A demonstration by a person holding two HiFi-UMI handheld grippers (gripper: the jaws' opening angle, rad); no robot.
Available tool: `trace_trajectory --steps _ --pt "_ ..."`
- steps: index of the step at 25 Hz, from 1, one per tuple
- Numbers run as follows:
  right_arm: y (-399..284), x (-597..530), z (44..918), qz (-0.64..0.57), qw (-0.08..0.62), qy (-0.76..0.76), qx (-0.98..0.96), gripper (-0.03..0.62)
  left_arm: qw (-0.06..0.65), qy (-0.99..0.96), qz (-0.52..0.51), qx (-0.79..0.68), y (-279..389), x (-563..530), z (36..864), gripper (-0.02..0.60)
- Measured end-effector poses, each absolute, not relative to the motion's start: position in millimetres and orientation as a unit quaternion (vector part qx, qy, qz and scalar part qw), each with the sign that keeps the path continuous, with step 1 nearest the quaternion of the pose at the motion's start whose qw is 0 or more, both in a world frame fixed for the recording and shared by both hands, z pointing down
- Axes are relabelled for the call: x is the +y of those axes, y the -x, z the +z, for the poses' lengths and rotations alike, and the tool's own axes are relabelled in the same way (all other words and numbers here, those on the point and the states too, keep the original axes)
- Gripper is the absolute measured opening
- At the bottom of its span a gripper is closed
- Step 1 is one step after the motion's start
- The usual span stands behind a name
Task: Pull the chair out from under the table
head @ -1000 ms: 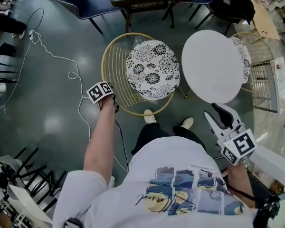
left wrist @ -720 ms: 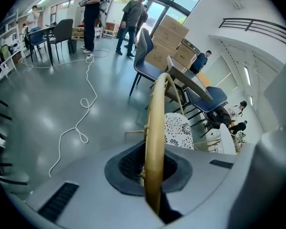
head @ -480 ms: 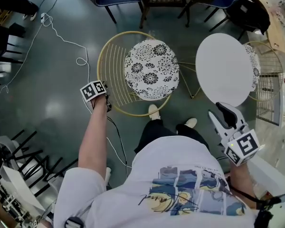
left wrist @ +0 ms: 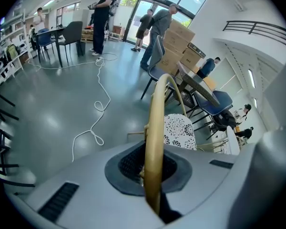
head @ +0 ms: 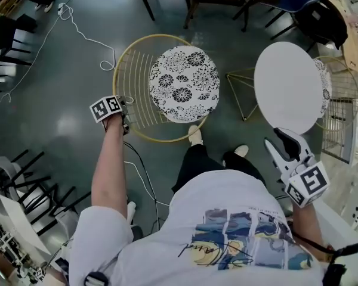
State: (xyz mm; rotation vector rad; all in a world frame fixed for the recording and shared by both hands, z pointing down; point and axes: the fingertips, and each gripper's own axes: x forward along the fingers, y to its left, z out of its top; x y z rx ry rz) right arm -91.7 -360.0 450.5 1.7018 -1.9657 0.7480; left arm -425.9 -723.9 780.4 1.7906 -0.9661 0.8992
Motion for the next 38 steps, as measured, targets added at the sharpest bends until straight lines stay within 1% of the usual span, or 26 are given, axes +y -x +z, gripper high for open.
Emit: trace_trajectory --steps 14,19,23,24,26,28,30,31,35,38 --pt "65.2 -343.1 464.0 0.281 0.230 -0.607 -0.707 0.137 0.429 -0.722 0.377 -0.390 441.1 -744.3 783.6 0.008" --pt "74.5 -340.7 469.0 0.286 0.227 -0.607 -0.706 0.137 0.426 -0.723 0.381 -0.389 460.2 -750.5 783.0 0.009" --pt "79.5 -341.8 472.0 0.284 0.222 -0.605 -0.710 0.137 0.402 -0.717 0.410 -0.396 465.8 -756.8 781.0 0.011" --pt "77.7 -341.4 472.0 0.282 0.222 -0.604 -0.711 0.137 0.393 -0.714 0.417 -0.402 465.7 -757.1 779.5 0.015" --pt "69.2 -337.6 471.4 0.277 0.221 -0.603 -0.715 0.137 0.363 -0.711 0.432 -0.418 464.3 -755.3 773.7 0.056" --pt "58.7 -330.8 470.7 0.272 0.217 -0.602 -0.719 0.137 0.331 -0.711 0.441 -0.437 463.7 -751.3 763.2 0.077" --pt "50.9 -321.4 471.2 0.269 0.211 -0.601 -0.722 0.137 0.299 -0.711 0.442 -0.459 467.2 -744.7 747.9 0.125" --pt "46.6 -315.0 472.6 0.269 0.208 -0.600 -0.724 0.137 0.279 -0.712 0.438 -0.473 468.1 -740.2 738.0 0.136" --pt "30.9 -295.6 472.7 0.253 0.192 -0.595 -0.738 0.137 0.192 -0.722 0.395 -0.535 474.6 -718.4 679.3 0.137" --pt "16.2 -278.6 468.1 0.237 0.184 -0.584 -0.754 0.137 0.173 -0.732 0.350 -0.559 468.3 -679.0 633.8 0.137"
